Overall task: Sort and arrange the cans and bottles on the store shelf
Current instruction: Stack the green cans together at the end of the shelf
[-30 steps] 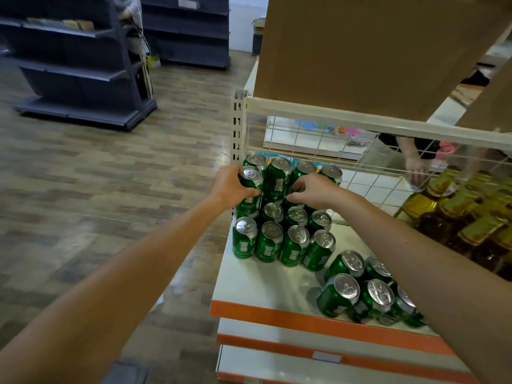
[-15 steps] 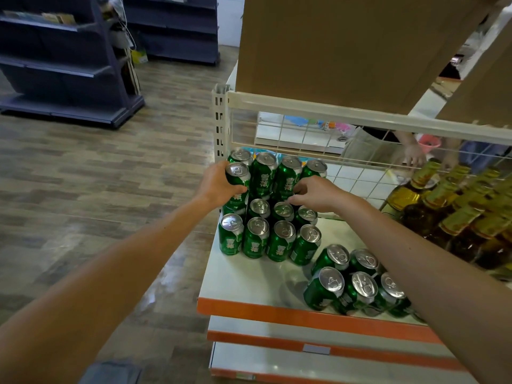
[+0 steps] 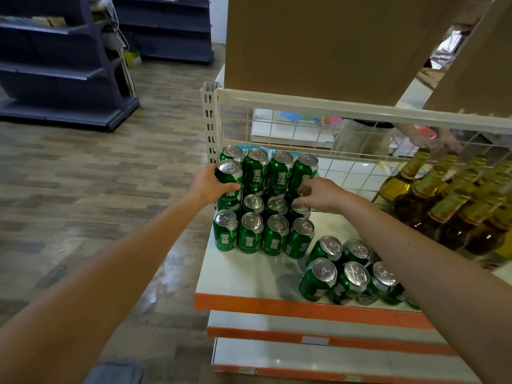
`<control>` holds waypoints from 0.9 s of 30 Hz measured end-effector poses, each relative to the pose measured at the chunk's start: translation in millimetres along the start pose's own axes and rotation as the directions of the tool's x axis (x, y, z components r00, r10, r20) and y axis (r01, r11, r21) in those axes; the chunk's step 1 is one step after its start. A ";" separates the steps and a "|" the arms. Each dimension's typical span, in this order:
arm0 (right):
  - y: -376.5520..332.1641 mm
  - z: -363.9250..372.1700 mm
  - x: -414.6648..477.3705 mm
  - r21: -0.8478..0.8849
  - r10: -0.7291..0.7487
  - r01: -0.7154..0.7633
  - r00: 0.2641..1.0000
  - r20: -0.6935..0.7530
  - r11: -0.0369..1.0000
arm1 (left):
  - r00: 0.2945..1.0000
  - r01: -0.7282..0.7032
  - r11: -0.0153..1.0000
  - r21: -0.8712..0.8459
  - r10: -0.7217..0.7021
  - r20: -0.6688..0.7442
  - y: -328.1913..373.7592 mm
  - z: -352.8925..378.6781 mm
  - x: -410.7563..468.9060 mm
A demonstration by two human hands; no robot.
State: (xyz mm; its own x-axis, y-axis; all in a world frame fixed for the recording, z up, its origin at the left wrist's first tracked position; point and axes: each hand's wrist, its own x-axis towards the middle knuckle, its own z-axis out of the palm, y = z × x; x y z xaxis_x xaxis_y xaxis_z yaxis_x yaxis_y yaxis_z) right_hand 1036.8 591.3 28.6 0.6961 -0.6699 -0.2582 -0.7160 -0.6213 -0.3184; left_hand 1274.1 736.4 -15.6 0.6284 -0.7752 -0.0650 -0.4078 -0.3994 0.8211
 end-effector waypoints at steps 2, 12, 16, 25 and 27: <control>9.1 -1.7 -6.2 -0.042 0.005 -0.004 0.999 0.044 0.999 | 0.997 -0.047 0.999 0.027 0.048 -0.058 7.2 2.1 -7.1; 55.6 21.5 -50.6 -0.345 0.178 -0.074 0.944 0.278 0.936 | 0.868 -0.488 0.837 0.247 0.496 0.035 66.4 80.0 -45.0; 61.6 36.8 -57.7 -0.359 0.119 -0.051 0.978 0.169 0.932 | 0.869 -0.487 0.842 0.233 0.439 0.230 70.5 115.4 -52.5; 57.2 -19.4 -53.6 -0.173 0.104 -0.087 0.990 0.094 0.981 | 0.786 -0.465 0.871 0.162 0.321 0.528 76.2 134.1 -56.6; 45.4 -47.8 -50.4 -0.166 0.084 -0.070 0.993 0.078 0.984 | 0.772 -0.433 0.897 0.088 0.318 0.551 88.8 125.0 -55.7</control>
State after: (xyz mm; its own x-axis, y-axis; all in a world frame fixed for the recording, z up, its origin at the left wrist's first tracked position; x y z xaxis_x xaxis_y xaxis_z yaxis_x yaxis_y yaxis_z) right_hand 966.7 577.5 70.7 0.6357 -0.6857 -0.3546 -0.7617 -0.6317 -0.1440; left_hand 1120.0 682.9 -9.9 -0.0096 -0.9948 -0.1010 -0.6958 -0.0658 0.7152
